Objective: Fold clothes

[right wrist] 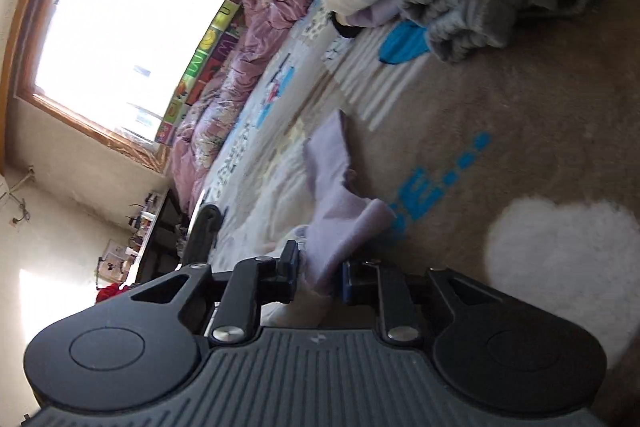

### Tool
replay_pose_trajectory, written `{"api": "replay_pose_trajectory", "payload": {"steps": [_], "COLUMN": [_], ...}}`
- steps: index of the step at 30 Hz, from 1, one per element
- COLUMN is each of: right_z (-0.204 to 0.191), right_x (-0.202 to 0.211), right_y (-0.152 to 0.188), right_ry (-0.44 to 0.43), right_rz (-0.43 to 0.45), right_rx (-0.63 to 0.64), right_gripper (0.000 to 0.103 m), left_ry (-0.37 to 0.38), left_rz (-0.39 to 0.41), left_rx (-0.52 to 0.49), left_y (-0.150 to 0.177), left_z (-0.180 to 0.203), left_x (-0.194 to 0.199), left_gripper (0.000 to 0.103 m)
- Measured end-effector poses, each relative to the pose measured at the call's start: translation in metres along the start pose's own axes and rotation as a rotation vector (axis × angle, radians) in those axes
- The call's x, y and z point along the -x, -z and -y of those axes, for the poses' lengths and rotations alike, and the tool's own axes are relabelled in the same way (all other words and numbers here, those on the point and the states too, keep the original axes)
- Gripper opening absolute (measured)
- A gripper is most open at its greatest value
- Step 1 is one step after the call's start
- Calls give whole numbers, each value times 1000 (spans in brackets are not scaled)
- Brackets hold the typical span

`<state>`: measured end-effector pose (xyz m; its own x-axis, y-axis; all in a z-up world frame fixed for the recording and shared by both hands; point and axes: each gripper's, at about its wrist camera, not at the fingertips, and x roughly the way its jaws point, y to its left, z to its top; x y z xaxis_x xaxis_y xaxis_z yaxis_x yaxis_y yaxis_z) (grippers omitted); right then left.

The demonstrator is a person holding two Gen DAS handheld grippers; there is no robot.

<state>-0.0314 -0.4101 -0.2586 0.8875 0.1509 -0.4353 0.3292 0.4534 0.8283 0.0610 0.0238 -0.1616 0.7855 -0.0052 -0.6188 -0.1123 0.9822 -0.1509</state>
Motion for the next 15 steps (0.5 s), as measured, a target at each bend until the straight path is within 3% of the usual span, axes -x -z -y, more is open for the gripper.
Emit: {"api": "replay_pose_trajectory", "payload": {"steps": [1,2,5,9,11,13,14,15], "right_z": [8,11,13,18,14,9,6,5], "right_x": [0,2,15,17,13,10,9,7], "right_y": [-1,-4,-6,-7,-4,1,3,5], "right_ry": [15,6,7,-34,-29,-30,-29,-29], "right_rz": [-10,-7,38,6,-1,-4,-3,0], "right_rx": [-20,-12,90,144,197,246,268,286], "right_gripper": [33,33,60,63,66,69,69,69], "left_ry": [13,13,6,35,26,64,85,106], "left_rz": [3,-10,-53,-110,-93,-79,-72,-65], "left_rx": [57,113,298,502,521,474,448,422], "left_y": [4,6,13,28,33,30,29,27], "left_z": [-9,-18,-44,-69,-71,-66,-63,-60], "left_x": [3,4,3,-5,-8,-9,-9,-9], "left_gripper": [64,66,66,66,66,65,58,25]}}
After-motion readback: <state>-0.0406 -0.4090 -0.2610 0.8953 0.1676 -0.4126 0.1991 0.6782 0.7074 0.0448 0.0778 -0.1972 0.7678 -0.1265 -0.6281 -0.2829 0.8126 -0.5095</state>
